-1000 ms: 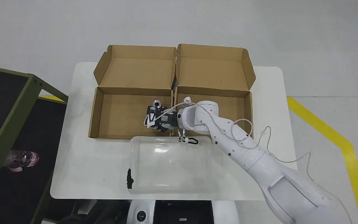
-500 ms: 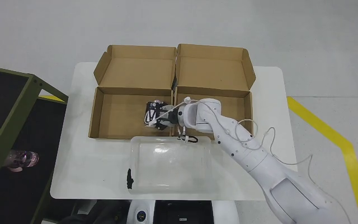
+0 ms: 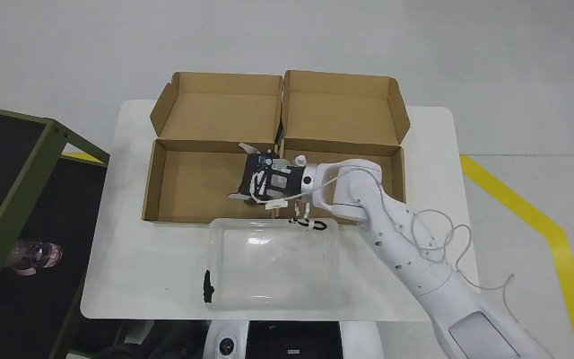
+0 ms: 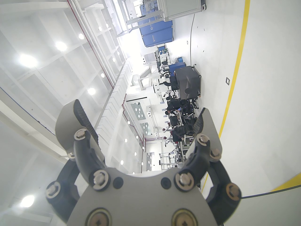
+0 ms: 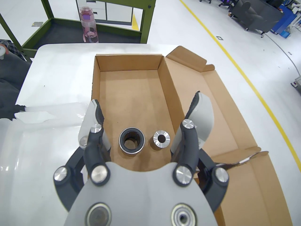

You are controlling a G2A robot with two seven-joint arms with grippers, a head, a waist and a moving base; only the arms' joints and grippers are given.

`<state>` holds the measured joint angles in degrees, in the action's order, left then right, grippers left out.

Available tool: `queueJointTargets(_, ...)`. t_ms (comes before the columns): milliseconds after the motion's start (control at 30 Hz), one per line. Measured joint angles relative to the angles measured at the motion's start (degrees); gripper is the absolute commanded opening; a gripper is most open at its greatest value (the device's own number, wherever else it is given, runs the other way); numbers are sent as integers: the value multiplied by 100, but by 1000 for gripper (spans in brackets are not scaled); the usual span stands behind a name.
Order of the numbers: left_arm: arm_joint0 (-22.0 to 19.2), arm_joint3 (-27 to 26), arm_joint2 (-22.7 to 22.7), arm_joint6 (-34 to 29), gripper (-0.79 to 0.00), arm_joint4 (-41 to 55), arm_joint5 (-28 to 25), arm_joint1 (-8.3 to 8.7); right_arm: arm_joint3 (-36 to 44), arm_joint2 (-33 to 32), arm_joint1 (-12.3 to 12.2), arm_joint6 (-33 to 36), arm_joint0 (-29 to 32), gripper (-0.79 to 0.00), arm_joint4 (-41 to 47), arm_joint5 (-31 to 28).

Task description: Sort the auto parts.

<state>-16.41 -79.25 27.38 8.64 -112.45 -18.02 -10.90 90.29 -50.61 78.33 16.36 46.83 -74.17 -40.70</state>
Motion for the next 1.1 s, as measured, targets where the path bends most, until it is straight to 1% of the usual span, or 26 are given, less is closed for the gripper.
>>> queueJointTargets(200, 0, 0, 0, 0, 0, 0, 0, 0, 727, -644, -201, -23, 667, -95, -119, -83)
queueJointTargets(300, 0, 0, 0, 0, 0, 0, 0, 0, 981, -940, -286, -127, 997, -120, -182, -117)
queueJointTargets(367, 0, 0, 0, 0, 0, 0, 0, 0, 1135, -1158, -340, -238, 1232, -117, -241, -53)
queueJointTargets(467, 0, 0, 0, 0, 0, 0, 0, 0, 1336, -1452, -415, -409, 1568, -74, -357, -40)
queueJointTargets(600, 0, 0, 0, 0, 0, 0, 0, 0, 1549, -1842, -514, -630, 2004, -43, -496, -99)
queueJointTargets(833, 0, 0, 0, 0, 0, 0, 0, 0, 1786, -2499, -660, -1110, 2734, -34, -658, -149)
queueJointTargets(967, 0, 0, 0, 0, 0, 0, 0, 0, 1860, -2830, -722, -1496, 3105, 0, -761, -49)
queueJointTargets(1100, 0, 0, 0, 0, 0, 0, 0, 0, 1882, -3132, -773, -1855, 3445, 0, -848, 106)
